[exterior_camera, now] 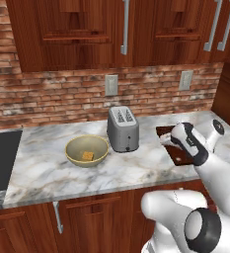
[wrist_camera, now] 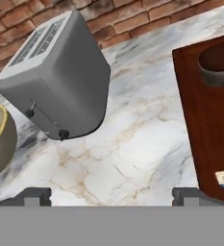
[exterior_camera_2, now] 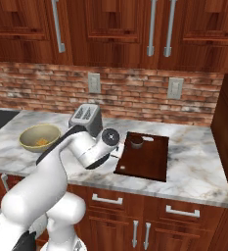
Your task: Place the bowl with cake and the cupcake onto the tray.
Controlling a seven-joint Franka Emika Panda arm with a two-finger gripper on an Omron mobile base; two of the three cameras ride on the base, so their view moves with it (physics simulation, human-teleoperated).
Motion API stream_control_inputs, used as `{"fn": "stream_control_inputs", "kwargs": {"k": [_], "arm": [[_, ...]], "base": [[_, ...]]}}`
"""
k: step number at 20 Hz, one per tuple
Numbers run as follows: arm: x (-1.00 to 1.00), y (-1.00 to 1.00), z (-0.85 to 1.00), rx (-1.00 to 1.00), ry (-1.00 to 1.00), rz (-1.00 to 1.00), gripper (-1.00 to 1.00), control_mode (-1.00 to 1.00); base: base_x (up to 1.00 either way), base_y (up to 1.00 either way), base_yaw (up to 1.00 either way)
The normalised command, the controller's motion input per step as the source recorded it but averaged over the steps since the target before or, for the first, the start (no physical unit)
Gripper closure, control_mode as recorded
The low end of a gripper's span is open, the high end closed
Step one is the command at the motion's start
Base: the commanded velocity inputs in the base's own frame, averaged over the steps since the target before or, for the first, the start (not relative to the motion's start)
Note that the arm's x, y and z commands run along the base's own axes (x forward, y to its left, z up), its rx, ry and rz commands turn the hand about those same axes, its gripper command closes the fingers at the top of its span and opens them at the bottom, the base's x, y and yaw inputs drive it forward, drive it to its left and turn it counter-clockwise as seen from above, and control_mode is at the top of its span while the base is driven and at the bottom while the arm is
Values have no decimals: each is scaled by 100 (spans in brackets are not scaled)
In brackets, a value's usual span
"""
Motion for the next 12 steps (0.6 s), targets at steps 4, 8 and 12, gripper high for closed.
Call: {"fn": "stream_control_inputs", "kwargs": {"k": [4,8,12], "arm": [[-15,59,0,8,0,1,-100,-100],[0,62,0,17,0,1,-100,-100],[0,64,0,12,1,1,-100,-100]], "base": [[0,0,0],[0,0,0],[0,0,0]]}}
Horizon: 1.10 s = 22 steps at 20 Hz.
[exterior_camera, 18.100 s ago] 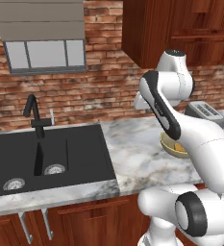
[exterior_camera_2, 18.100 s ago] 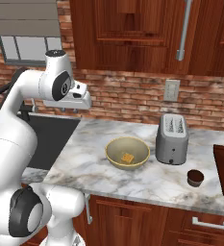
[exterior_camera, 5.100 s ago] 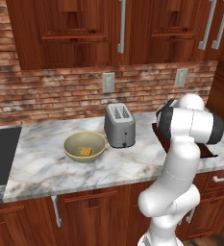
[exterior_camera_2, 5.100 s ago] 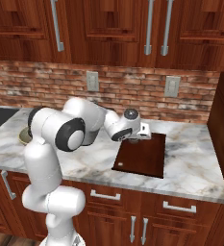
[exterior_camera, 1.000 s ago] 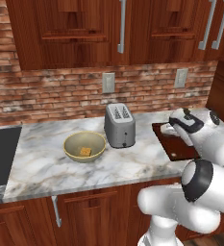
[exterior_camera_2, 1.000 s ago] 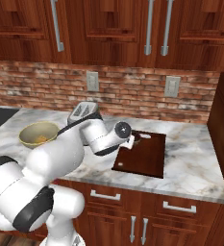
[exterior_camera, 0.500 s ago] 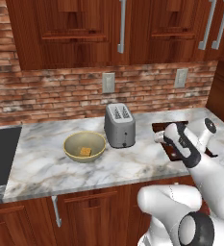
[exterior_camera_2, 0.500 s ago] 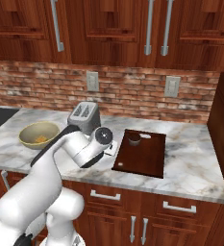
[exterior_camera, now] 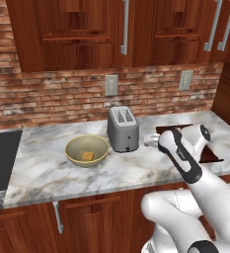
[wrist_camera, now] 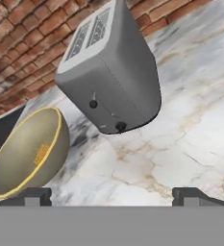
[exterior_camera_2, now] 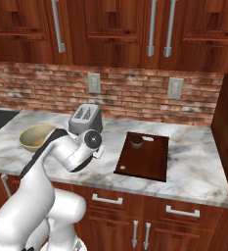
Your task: Place the bowl with cake and the cupcake onto the tray.
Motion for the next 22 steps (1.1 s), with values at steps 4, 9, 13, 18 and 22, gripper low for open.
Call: {"fn": "stream_control_inputs", "kwargs": {"k": [4,9,13,18,22], "arm": [[1,64,0,6,6,2,-100,-100],[0,67,0,0,8,3,-100,-100],[6,60,-5,1,7,3,-100,-100],[13,48,-10,5,4,0,-100,-100],[23,32,-15,7,3,0,-100,-100]], "base": [[0,0,0],[0,0,0],[0,0,0],[0,0,0],[0,0,0]]}}
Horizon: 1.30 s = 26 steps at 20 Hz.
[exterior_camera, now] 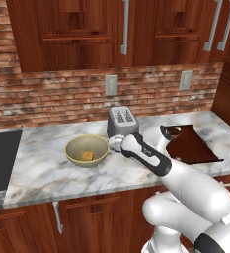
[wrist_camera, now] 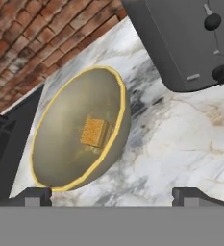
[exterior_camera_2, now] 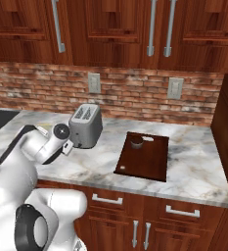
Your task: Place the bowl with cake and the cupcake onto the tray.
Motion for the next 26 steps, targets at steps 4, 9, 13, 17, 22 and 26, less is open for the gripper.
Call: {"fn": "stream_control_inputs", "kwargs": {"k": [4,9,13,17,22,26], "arm": [[42,21,-21,5,4,0,-100,-100],[43,16,-32,2,7,0,-100,-100],[39,13,-36,0,8,0,-100,-100],[39,13,-17,0,5,0,-100,-100],[38,14,-2,1,3,0,-100,-100],[37,17,-7,1,4,0,-100,-100]], "base": [[0,0,0],[0,0,0],[0,0,0],[0,0,0],[0,0,0],[0,0,0]]}}
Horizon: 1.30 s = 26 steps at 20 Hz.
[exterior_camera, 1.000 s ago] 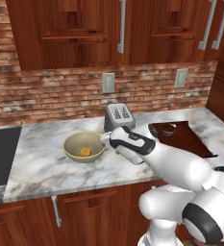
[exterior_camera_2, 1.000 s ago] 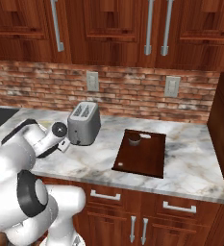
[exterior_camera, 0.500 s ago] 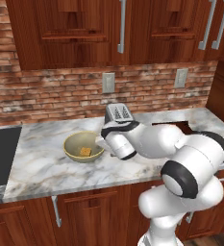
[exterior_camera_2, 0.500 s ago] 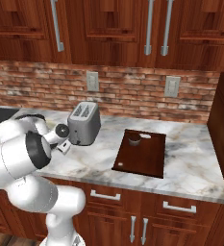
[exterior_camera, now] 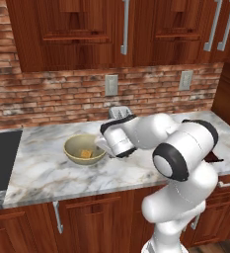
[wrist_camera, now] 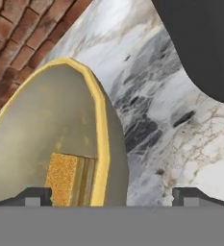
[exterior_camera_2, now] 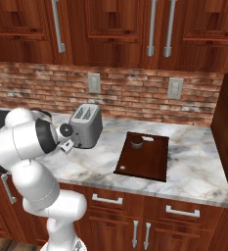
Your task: Place the bowl with cake and the cupcake onto the tray.
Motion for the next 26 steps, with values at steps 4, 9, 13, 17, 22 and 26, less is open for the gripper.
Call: {"fn": "stream_control_inputs", "kwargs": {"k": [4,9,13,17,22,26], "arm": [[33,21,-12,0,5,0,100,-100],[0,15,-1,0,0,0,100,-100],[-17,13,6,0,0,0,100,-100],[-30,5,21,0,-1,0,100,-100],[-44,0,41,0,-5,0,100,-100],[-39,0,37,0,-5,0,100,-100]], "base": [[0,0,0],[0,0,0],[0,0,0],[0,0,0],[0,0,0],[0,0,0]]}}
